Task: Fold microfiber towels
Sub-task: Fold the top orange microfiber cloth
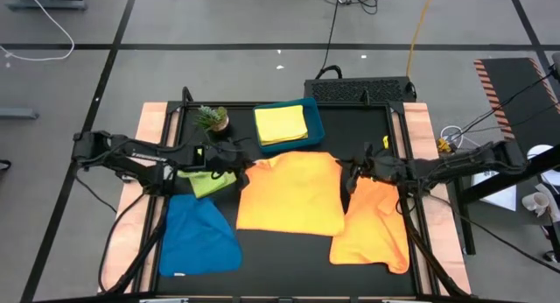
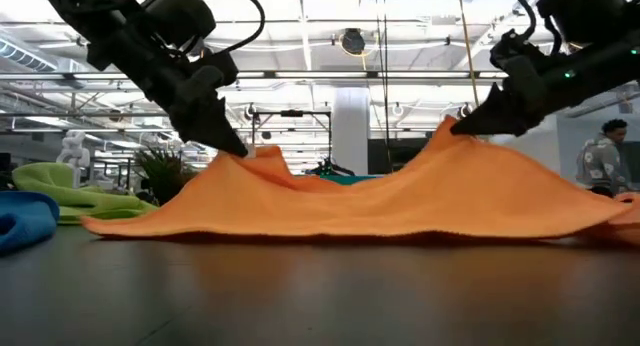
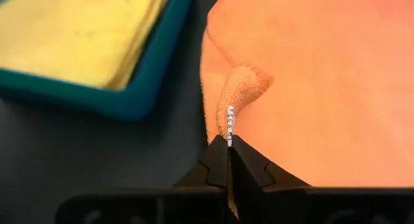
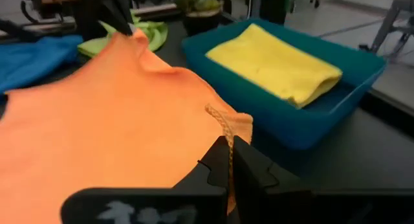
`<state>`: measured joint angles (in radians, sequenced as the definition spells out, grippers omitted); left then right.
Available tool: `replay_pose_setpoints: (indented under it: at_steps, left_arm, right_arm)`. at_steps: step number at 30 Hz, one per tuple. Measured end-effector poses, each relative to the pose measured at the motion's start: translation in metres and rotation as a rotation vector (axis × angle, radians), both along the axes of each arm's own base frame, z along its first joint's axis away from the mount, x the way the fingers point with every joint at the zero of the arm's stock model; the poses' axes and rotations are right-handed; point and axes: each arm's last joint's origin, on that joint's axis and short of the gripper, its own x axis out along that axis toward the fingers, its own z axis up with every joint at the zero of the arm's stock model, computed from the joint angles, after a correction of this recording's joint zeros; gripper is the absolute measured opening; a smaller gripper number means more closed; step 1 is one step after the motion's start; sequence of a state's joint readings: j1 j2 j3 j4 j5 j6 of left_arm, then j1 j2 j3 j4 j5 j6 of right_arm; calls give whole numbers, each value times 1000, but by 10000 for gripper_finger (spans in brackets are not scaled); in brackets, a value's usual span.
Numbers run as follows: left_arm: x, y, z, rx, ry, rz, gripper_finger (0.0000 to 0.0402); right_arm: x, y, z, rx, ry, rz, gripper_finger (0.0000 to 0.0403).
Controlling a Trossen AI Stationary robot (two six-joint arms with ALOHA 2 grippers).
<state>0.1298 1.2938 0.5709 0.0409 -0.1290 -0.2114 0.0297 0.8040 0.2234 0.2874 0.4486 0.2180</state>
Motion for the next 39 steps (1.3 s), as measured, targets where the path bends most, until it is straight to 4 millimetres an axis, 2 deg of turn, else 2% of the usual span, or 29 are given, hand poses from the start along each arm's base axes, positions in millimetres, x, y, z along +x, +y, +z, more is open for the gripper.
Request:
replay_pose_setpoints:
  at_steps: [10, 14, 23, 29, 39]
  left_arm:
    - [-2, 14, 1, 42, 5, 23, 6]
    - [-4, 17, 1, 53, 17, 24, 5]
    - [-21, 20, 19, 81, 9, 58, 3]
    - [-26, 15, 29, 94, -27, 32, 3]
    - [-19, -4, 24, 127, 1, -61, 2]
  right_arm:
    - [-1, -24, 4, -62, -10, -69, 0]
    - [-2, -31, 4, -85, 9, -45, 0]
    - [-5, -47, 7, -92, -15, -75, 0]
    - [-5, -50, 7, -55, -27, 8, 0]
    - [-4, -46, 12, -92, -68, 148, 0]
